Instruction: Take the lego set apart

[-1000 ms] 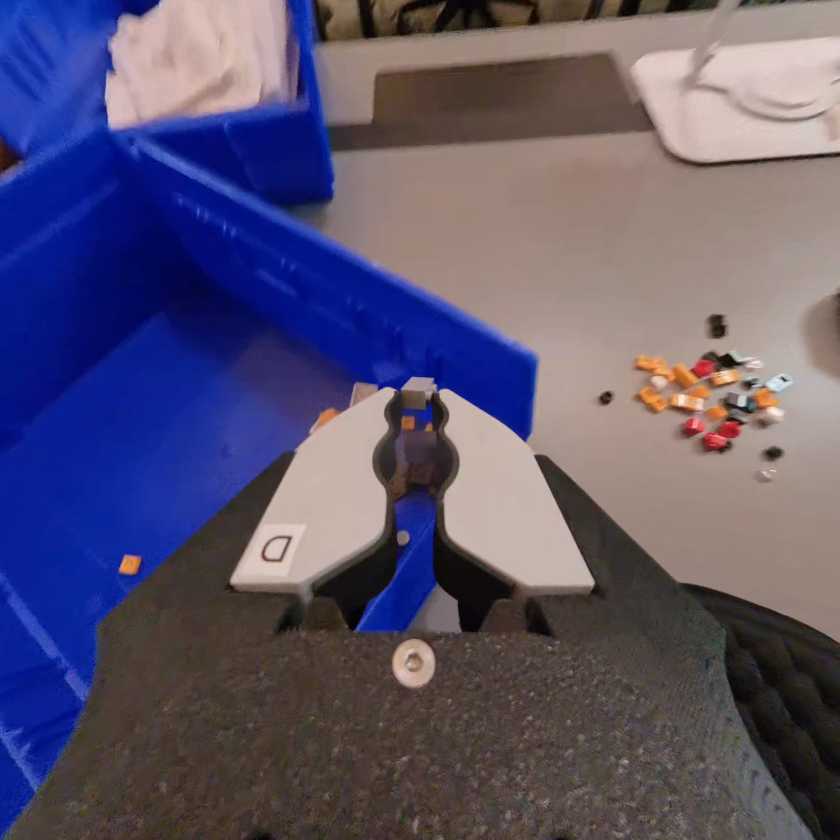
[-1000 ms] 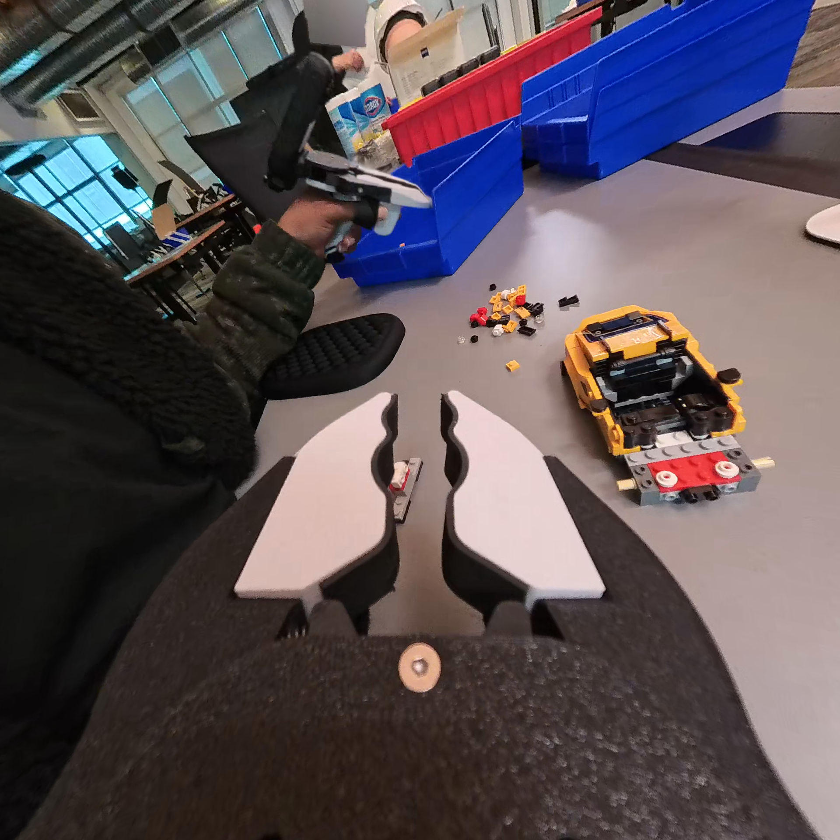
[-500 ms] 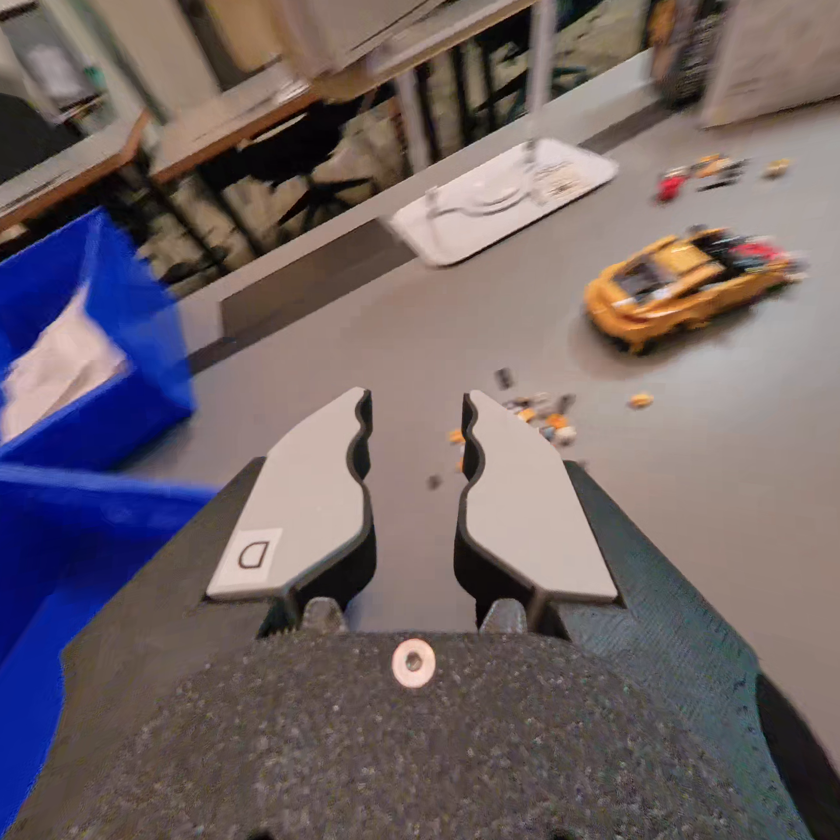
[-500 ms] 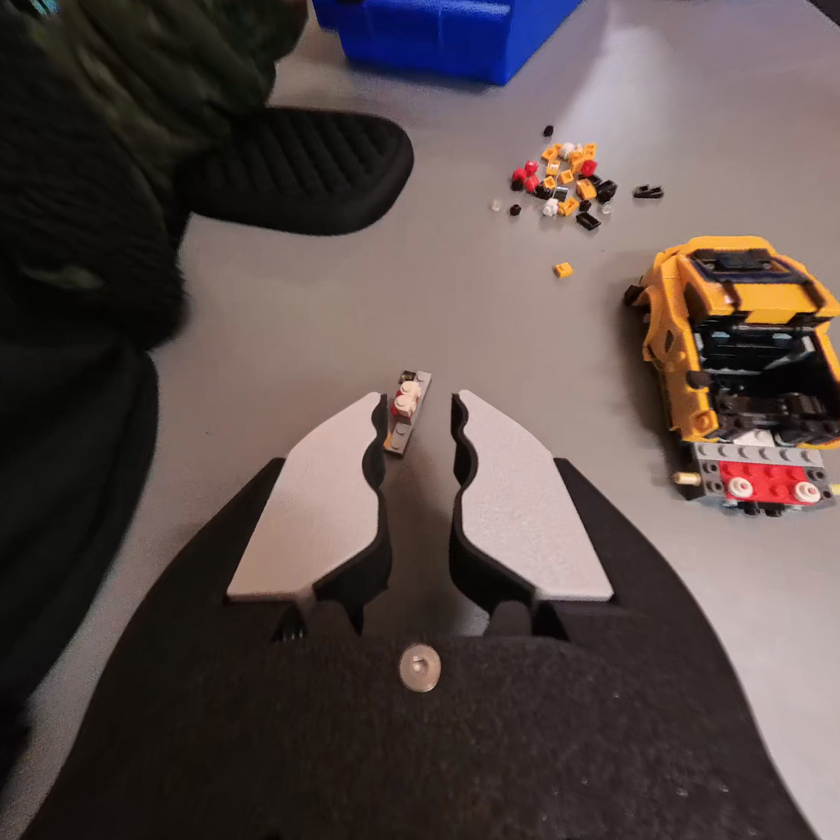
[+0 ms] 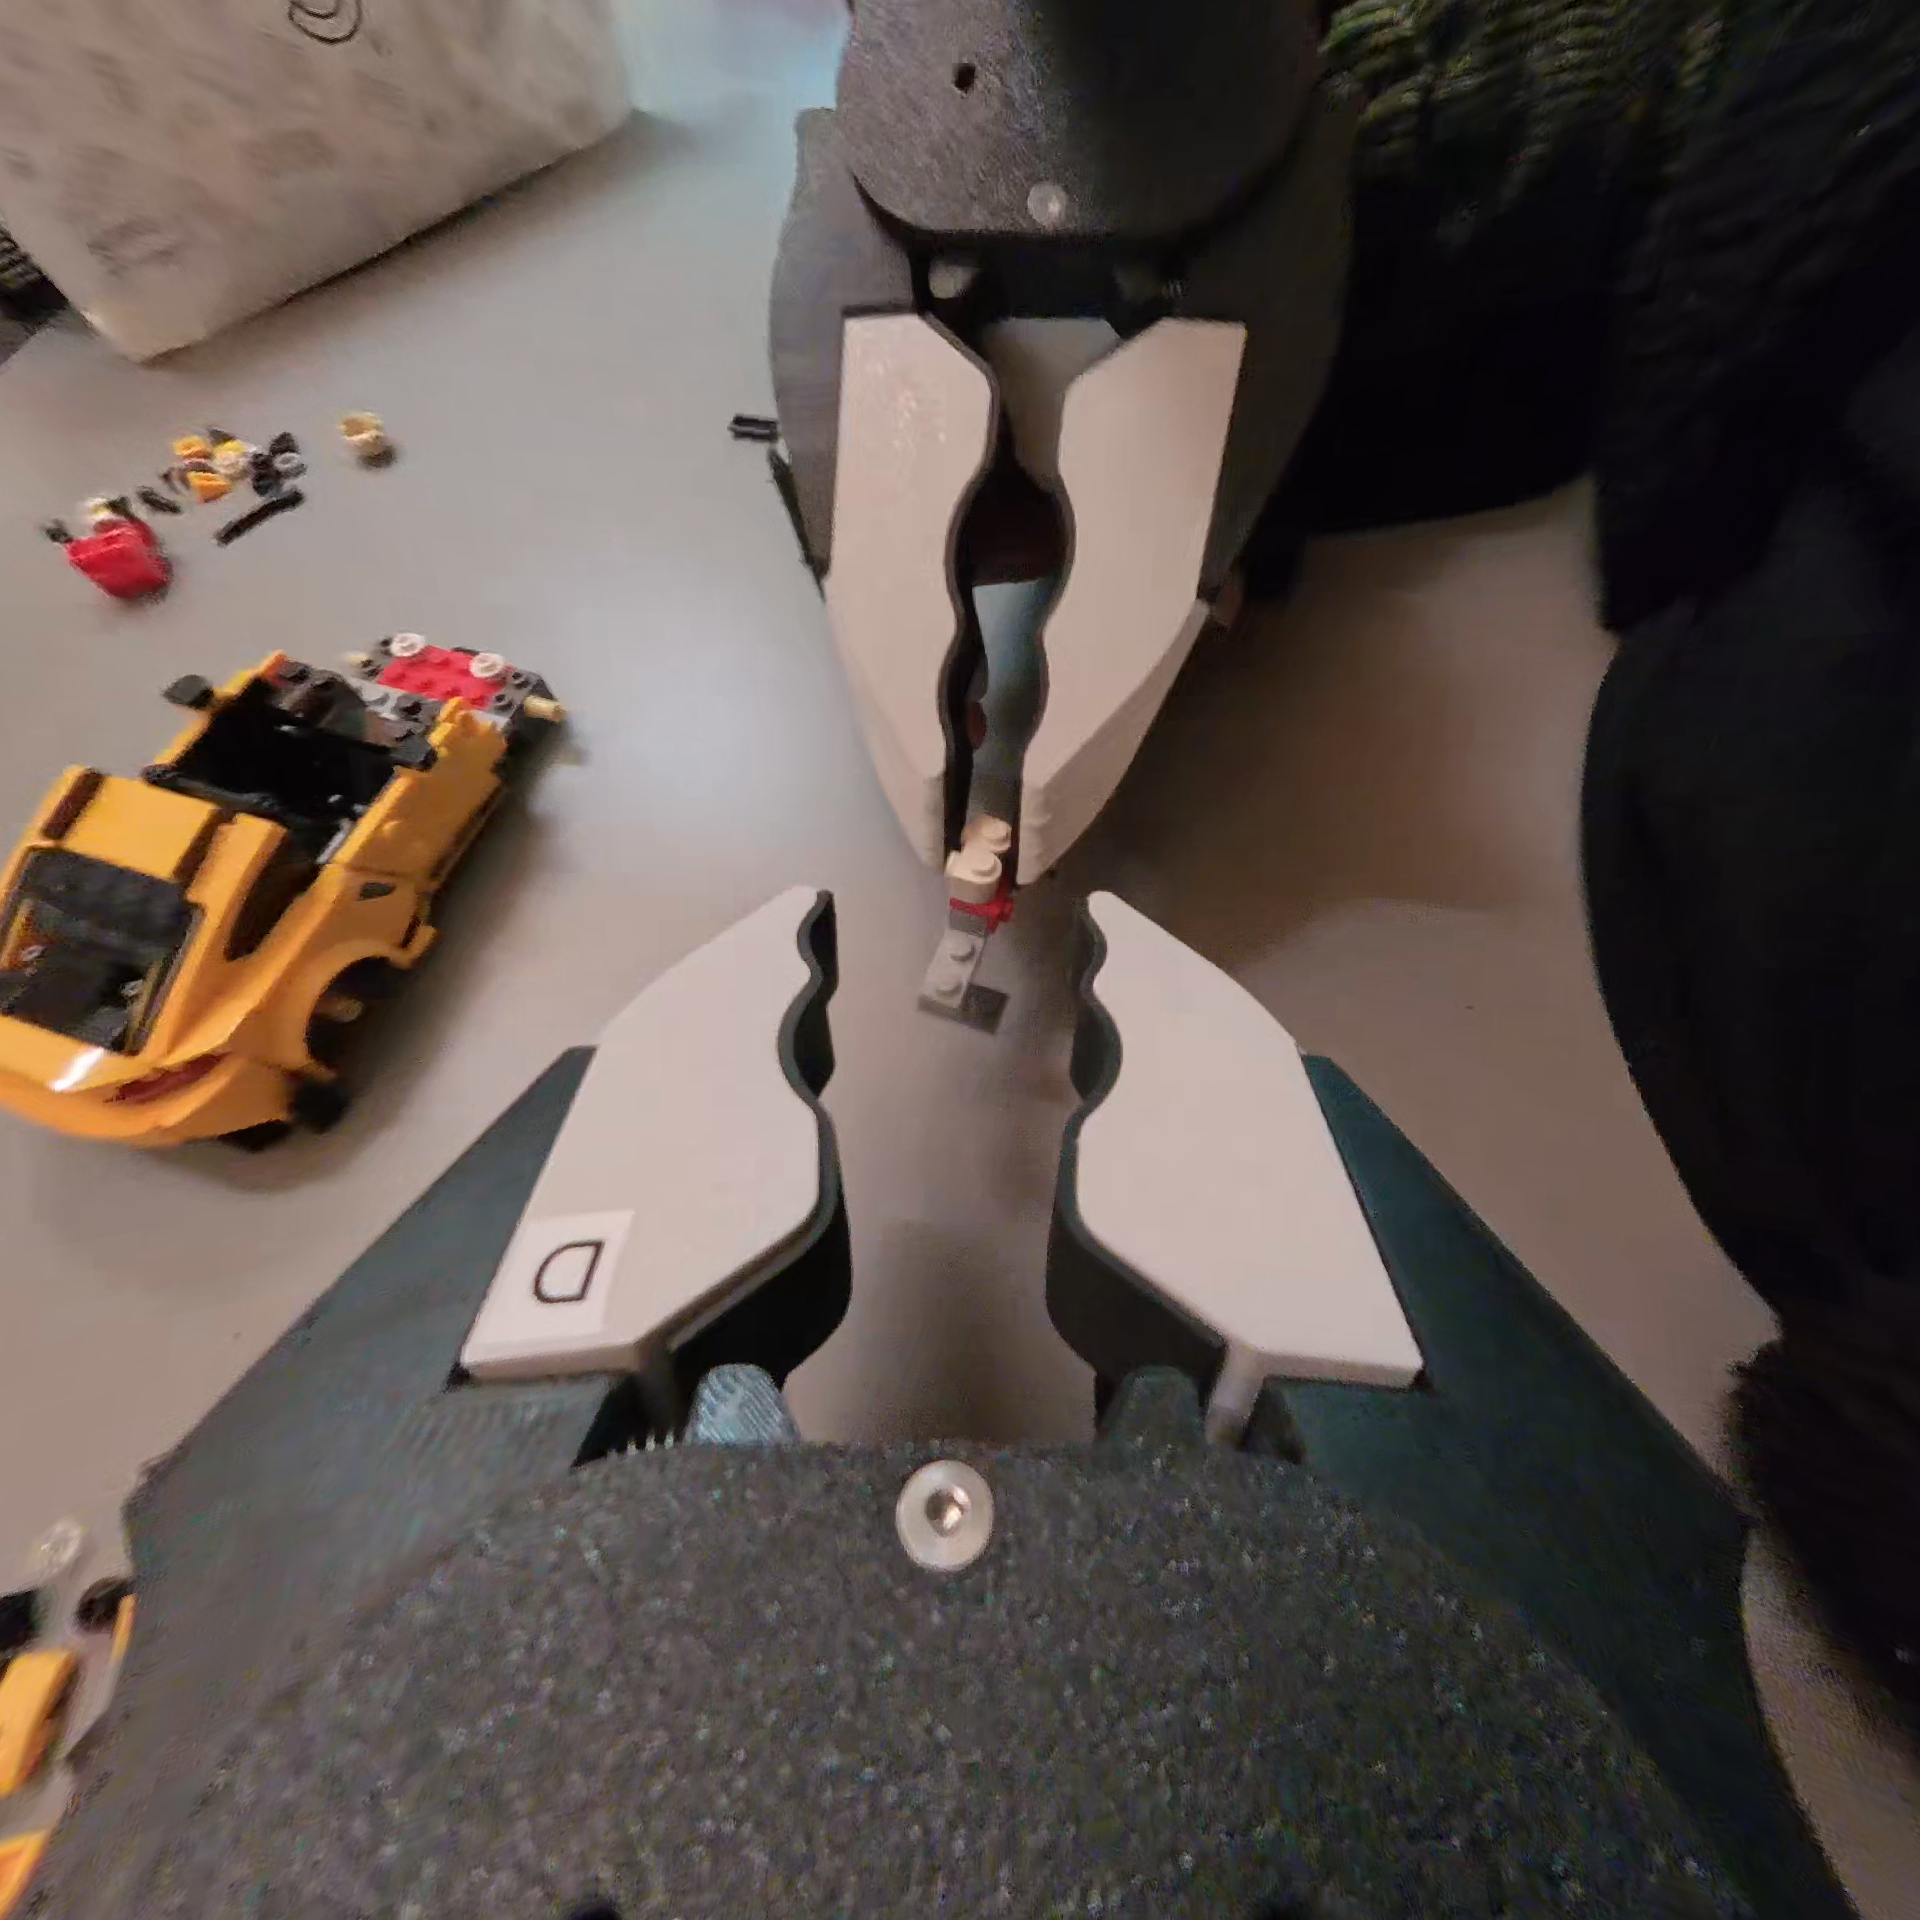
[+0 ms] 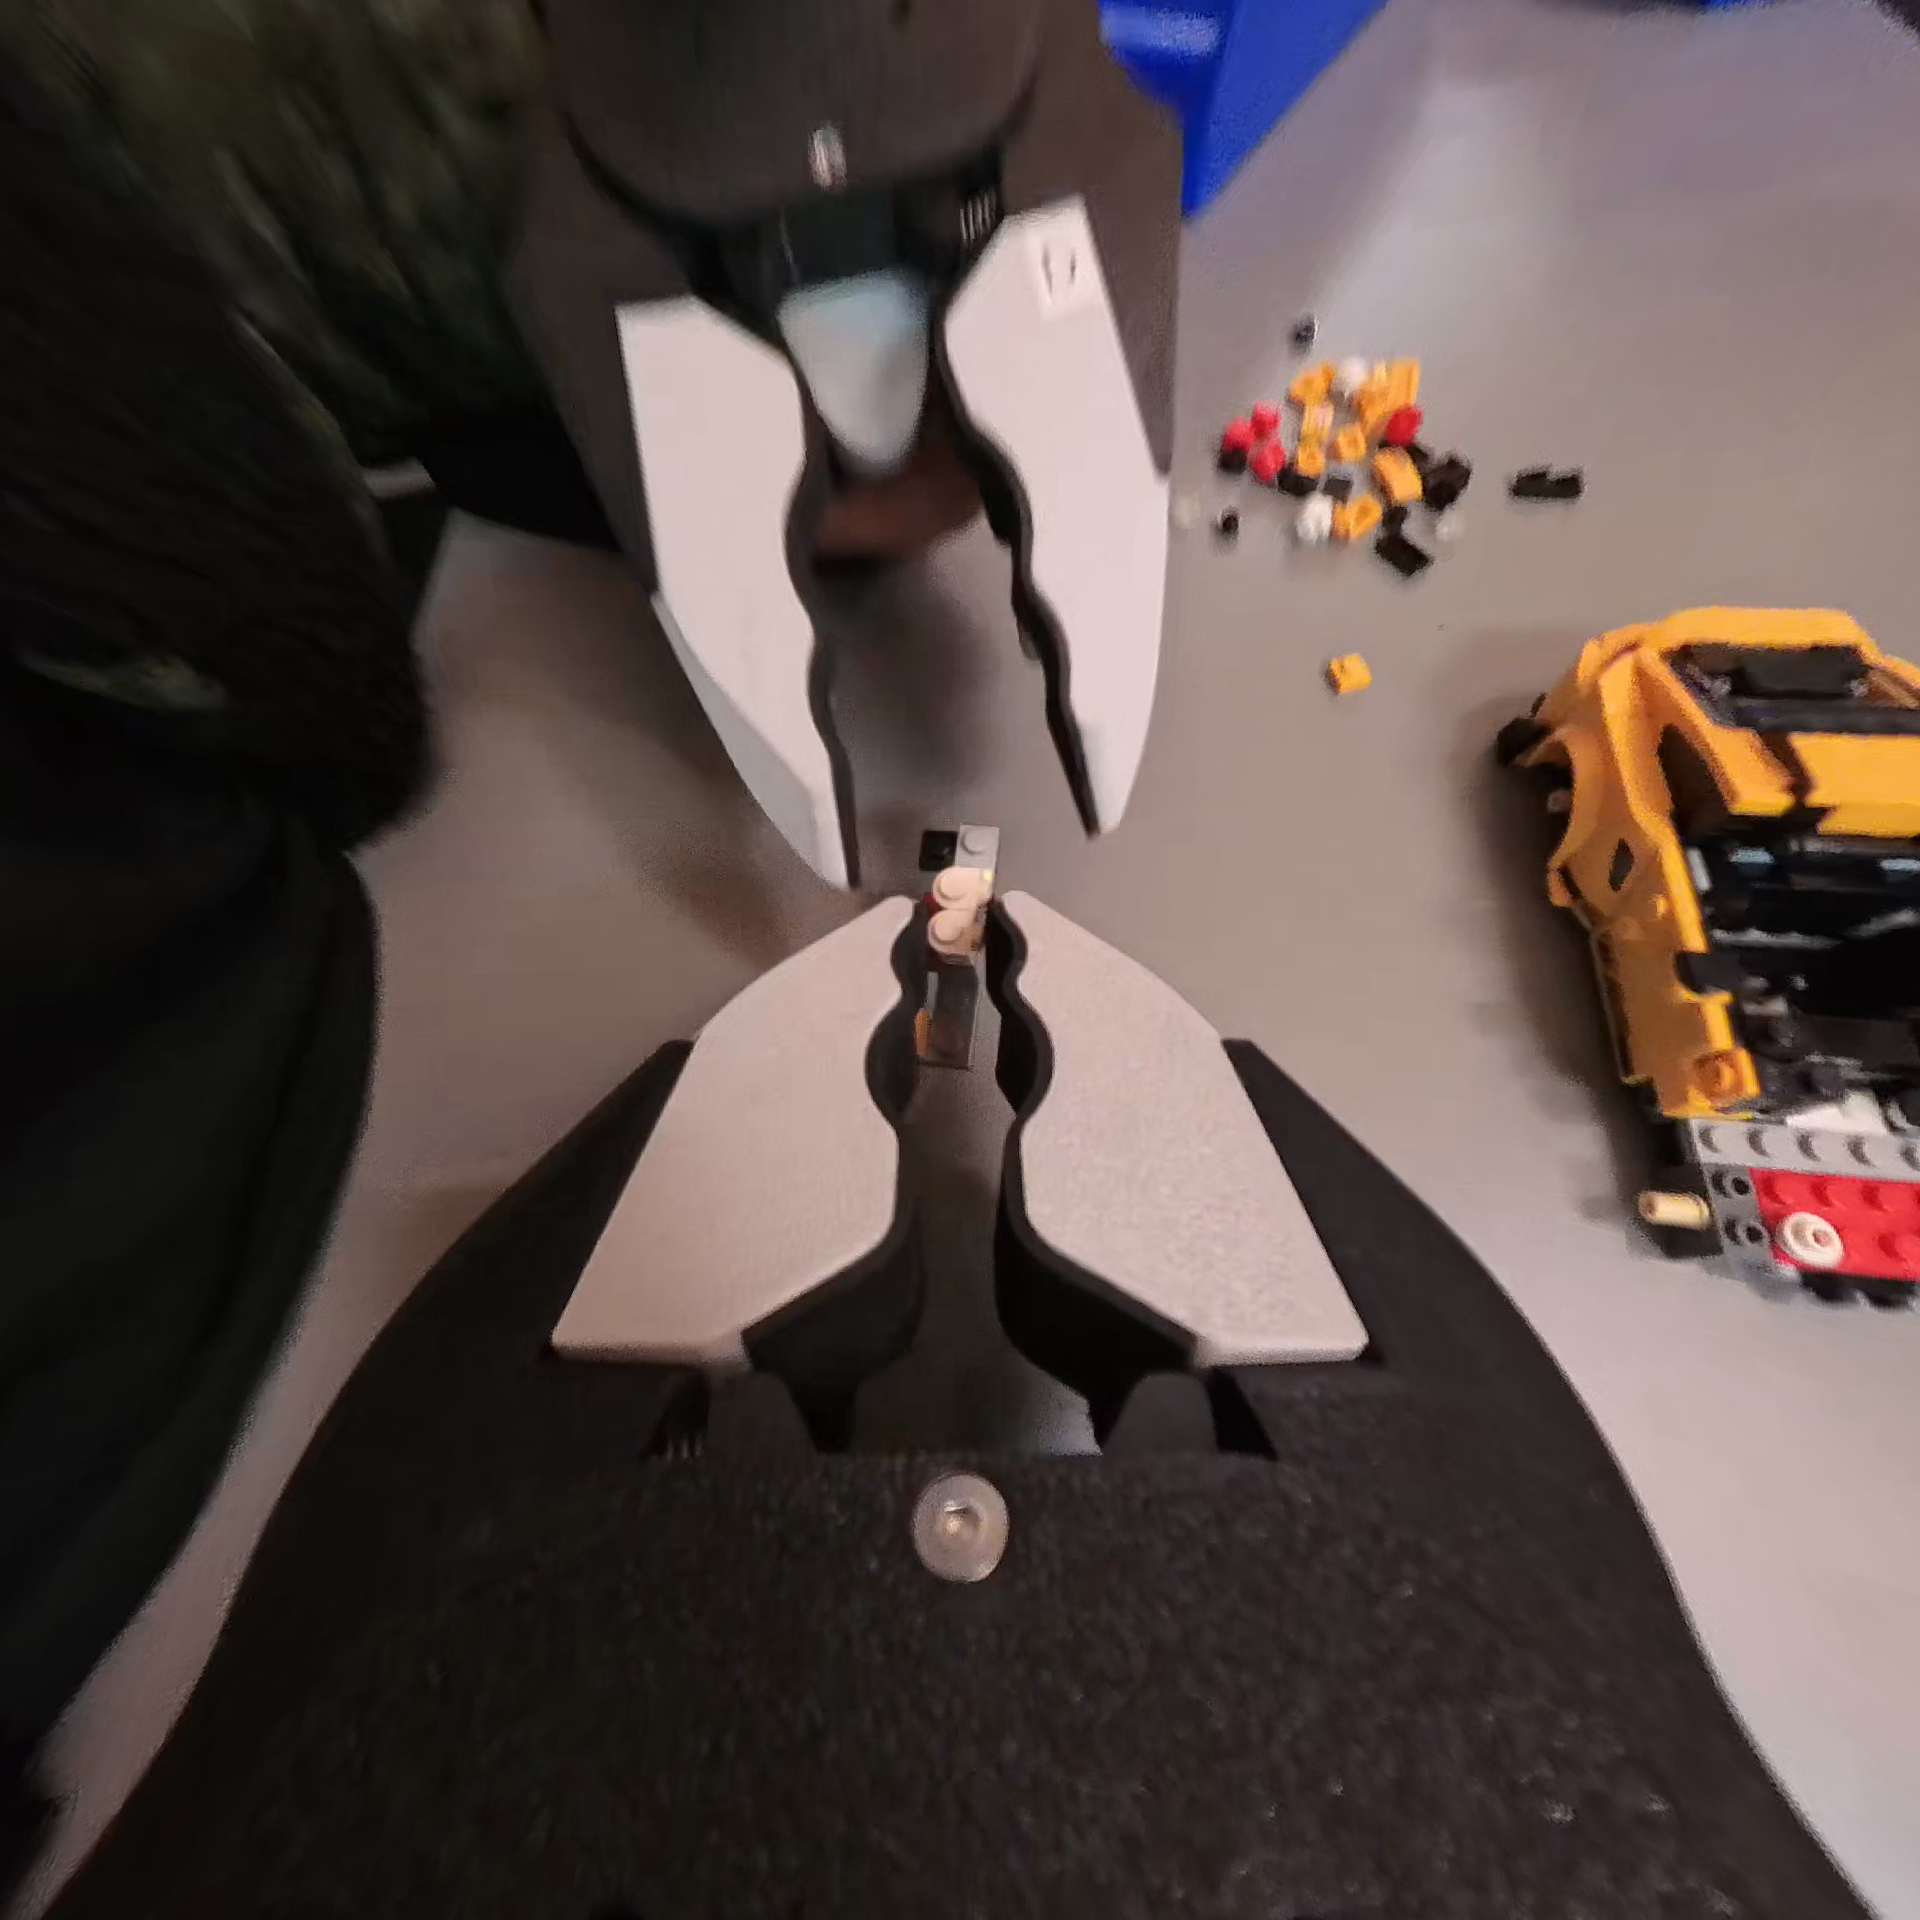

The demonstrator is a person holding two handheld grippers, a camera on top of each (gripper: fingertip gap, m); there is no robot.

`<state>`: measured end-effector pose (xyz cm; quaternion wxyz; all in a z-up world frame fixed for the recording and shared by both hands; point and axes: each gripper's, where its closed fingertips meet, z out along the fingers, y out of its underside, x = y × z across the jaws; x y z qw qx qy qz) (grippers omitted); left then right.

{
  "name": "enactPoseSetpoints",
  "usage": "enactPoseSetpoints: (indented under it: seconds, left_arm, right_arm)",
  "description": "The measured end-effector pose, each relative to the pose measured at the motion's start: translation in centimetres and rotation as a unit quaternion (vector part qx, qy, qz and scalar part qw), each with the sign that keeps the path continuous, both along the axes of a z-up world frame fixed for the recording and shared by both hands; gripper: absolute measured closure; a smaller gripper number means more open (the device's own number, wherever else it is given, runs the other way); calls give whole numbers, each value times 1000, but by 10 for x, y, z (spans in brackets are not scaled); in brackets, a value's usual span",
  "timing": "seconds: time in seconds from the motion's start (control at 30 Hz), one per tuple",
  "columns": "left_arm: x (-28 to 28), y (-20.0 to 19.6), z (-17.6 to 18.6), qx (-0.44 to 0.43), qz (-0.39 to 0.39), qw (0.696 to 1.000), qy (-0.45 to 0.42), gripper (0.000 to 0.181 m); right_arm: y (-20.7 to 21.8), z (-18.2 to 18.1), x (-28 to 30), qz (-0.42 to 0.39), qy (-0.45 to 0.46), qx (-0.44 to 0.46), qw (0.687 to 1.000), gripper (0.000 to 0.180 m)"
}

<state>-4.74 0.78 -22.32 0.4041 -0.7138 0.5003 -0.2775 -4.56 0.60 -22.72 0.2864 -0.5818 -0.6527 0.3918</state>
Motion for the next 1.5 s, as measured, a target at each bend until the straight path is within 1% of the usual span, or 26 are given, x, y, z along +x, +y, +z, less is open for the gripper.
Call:
enactPoseSetpoints:
  seconds: [0.07, 0.1, 0.17, 0.23, 0.33, 0.7, 0.77, 0.8, 0.83, 0.87, 0.9, 0.93, 1.0, 1.07, 1.23, 1.3, 1.33, 1.4, 1.5]
  left_arm:
    - [5, -1, 3, -3, -3, 1000, -14, 144]
    - [8, -3, 7, -2, -7, 1000, -25, 149]
    - [14, -7, 18, 5, -19, 998, -53, 166]
    - [16, -9, 29, -4, -22, 997, -80, 167]
    - [19, -11, 35, -33, -27, 994, -101, 168]
    - [16, -12, 36, -78, -27, 990, -111, 168]
    - [17, -13, 35, -89, -28, 990, -110, 168]
    - [14, -14, 24, -97, -30, 992, -77, 172]
    - [10, -16, 1, -97, -26, 995, -20, 172]
    - [12, -23, -10, -113, -36, 993, -10, 171]
    - [14, -28, -9, -125, -44, 991, -20, 171]
    - [14, -25, -5, -117, -41, 992, -25, 171]
    - [13, -18, -4, -127, -31, 991, -30, 171]
    - [12, -15, -6, -131, -28, 991, -26, 172]
    - [9, -6, -20, -148, 6, 989, -7, 171]
    - [11, -6, -24, -145, 4, 989, 2, 149]
    - [11, -4, -22, -138, 7, 990, -5, 143]
    - [12, 2, -2, -127, 15, 990, -65, 148]
    - [14, 4, 38, -139, 7, 973, -186, 155]
  right_arm:
    - [-4, 16, -1, 11, 46, -39, 998, 170]
    - [-6, 24, -2, 17, 70, -54, 996, 170]
    - [-7, 38, -1, 24, 108, -73, 991, 170]
    - [-8, 49, 1, 30, 137, -95, 986, 170]
    - [-8, 58, 2, 32, 164, -112, 979, 170]
    - [-6, 63, -2, 32, 183, -179, 966, 171]
    - [-5, 64, -3, 32, 186, -188, 964, 170]
    - [1, 78, -1, 20, 225, -213, 951, 170]
    - [14, 95, 5, 7, 261, -248, 933, 171]
    - [26, 102, 10, -8, 273, -240, 931, 171]
    - [31, 95, 11, -23, 255, -196, 947, 170]
    - [30, 87, 11, -27, 233, -172, 957, 170]
    - [24, 70, 9, -23, 188, -164, 968, 170]
    - [24, 64, 8, -21, 173, -165, 971, 170]
    - [26, 59, 7, -22, 161, -203, 966, 170]
    - [25, 57, 6, -22, 156, -224, 962, 170]
    - [24, 57, 5, -20, 158, -233, 959, 170]
    - [22, 60, 4, -16, 163, -246, 955, 171]
    - [16, 60, 1, -6, 165, -244, 956, 170]
